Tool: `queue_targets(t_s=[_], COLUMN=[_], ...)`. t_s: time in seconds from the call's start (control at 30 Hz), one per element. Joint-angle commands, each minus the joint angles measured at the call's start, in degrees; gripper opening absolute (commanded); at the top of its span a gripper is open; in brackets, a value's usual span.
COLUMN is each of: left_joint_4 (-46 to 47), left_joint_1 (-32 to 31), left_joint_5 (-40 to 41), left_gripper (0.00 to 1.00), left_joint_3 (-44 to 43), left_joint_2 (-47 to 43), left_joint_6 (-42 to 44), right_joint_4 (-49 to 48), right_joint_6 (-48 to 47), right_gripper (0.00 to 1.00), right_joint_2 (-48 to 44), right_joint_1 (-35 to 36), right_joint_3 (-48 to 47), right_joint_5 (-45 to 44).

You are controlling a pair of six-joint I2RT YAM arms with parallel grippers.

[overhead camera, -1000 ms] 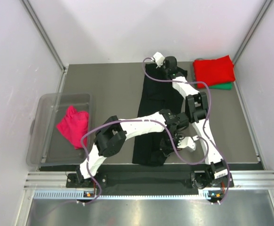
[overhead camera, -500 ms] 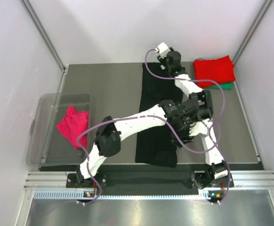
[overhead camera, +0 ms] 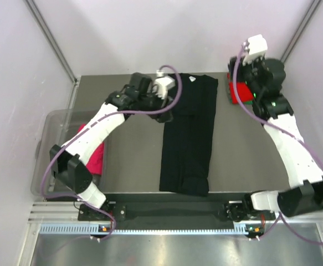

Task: Fold and stack the t-shirts
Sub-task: Fold the tshirt

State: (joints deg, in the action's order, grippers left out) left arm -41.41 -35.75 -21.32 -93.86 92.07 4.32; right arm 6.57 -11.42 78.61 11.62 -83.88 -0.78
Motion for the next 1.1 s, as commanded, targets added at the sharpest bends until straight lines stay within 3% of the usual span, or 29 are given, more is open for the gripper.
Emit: queue_targets(t_s=[0.0, 0.1, 0.17, 0.37, 0.5, 0.67, 0.9, 1.07], left_joint_4=[4.66, 9.93, 13.36, 9.25, 10.29, 17.75, 20.76, 23.73], left_joint_1=[6.03, 8.41, 10.77, 14.21, 14.3, 14.21, 11.32, 7.89], left_joint_5=[-7.94, -4.7, -3.9, -13.47, -18.58, -19.19, -18.67, -17.35], left_gripper=[0.6, 0.62, 0.65, 0.66, 0.66, 0.63, 0.63, 0.61], left_joint_3=[8.33, 15.71, 21.32, 33.27, 43.57, 55.95, 58.45, 58.62], left_joint_2=[-1.45, -6.54, -10.23, -13.94, -14.12, -13.24, -11.74, -8.14], left_joint_6=[-7.92, -9.58, -15.63, -30.5, -37.53, -44.03, -46.42, -47.73], right_joint_4=[11.71, 16.27, 21.62, 34.47, 37.63, 40.37, 39.58, 37.2], right_joint_6=[3.86, 7.54, 11.06, 22.48, 31.35, 32.86, 34.01, 35.24], right_gripper=[0.6, 0.61, 0.61, 0.65, 0.68, 0.63, 0.58, 0.49], right_joint_2=[-1.95, -8.11, -11.71, -16.19, -20.24, -15.34, -11.64, -7.42], right_joint_1=[-0.1, -1.33, -2.03, -4.05, -4.06, -2.12, 0.07, 1.21], right_joint_3=[12.03, 17.07, 20.57, 34.19, 49.47, 50.56, 52.94, 53.56], right_joint_5=[5.34, 11.13, 19.72, 43.29, 44.45, 38.3, 37.16, 37.43])
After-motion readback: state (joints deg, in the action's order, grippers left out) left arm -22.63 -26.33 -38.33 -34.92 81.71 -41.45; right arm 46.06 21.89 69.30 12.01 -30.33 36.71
